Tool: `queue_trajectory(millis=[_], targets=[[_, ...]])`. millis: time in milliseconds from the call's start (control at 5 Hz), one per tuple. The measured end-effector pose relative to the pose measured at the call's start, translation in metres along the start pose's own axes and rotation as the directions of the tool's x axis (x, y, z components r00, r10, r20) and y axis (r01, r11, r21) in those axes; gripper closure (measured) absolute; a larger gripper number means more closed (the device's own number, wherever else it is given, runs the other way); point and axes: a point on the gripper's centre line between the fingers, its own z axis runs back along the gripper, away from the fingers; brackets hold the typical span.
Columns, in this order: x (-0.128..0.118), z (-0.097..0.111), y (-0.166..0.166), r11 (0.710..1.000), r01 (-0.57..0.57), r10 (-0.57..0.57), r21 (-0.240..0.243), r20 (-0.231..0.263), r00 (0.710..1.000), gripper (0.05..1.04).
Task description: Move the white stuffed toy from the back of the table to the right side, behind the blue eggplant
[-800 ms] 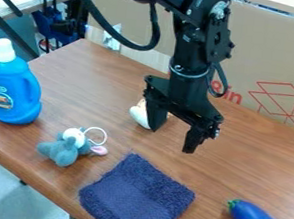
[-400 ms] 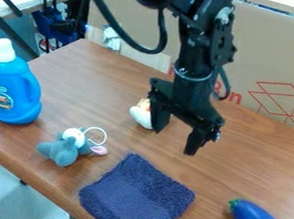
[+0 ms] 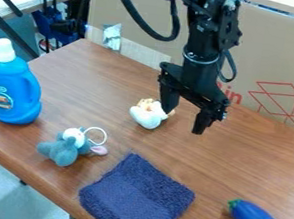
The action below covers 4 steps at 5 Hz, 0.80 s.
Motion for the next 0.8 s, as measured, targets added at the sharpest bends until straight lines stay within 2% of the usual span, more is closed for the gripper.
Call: queue_trajectory(millis=[200,400,800], targets=[[0.009,-0.022,0.007,1.000,0.002,-0.001,0.012,-0.074,0.997,0.082],[0.007,-0.026,0.023,0.999,-0.011,0.015,0.035,-0.091,0.996,0.082],[0.006,-0.028,0.053,0.998,-0.046,0.049,0.047,-0.088,0.995,0.082]])
